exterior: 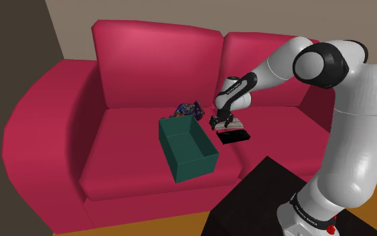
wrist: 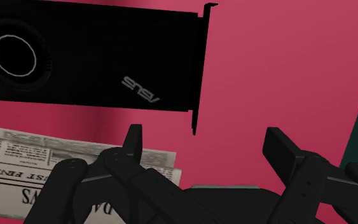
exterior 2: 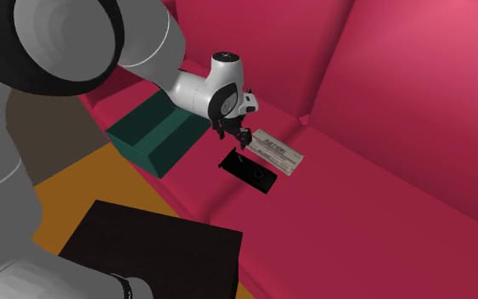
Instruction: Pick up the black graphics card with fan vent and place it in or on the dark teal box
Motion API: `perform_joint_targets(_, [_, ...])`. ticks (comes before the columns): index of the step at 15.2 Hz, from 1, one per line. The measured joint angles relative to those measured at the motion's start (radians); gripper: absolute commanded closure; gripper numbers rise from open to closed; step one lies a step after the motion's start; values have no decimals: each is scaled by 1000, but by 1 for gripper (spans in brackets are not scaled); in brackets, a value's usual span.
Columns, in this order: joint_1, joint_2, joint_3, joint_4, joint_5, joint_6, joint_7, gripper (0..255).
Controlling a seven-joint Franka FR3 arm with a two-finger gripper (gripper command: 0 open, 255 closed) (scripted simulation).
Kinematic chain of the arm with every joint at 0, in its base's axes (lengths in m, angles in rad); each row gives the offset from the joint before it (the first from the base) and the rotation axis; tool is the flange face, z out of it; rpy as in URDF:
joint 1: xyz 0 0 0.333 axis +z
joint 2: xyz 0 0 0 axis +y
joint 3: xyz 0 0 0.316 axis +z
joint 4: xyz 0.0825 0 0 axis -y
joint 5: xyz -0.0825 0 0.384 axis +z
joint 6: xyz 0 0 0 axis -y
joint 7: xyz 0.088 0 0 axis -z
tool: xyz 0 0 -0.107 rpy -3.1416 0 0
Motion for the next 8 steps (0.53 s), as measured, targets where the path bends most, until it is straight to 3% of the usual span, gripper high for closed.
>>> perform_joint_targets(8, [-23,119,22,42,30,80,-21,0])
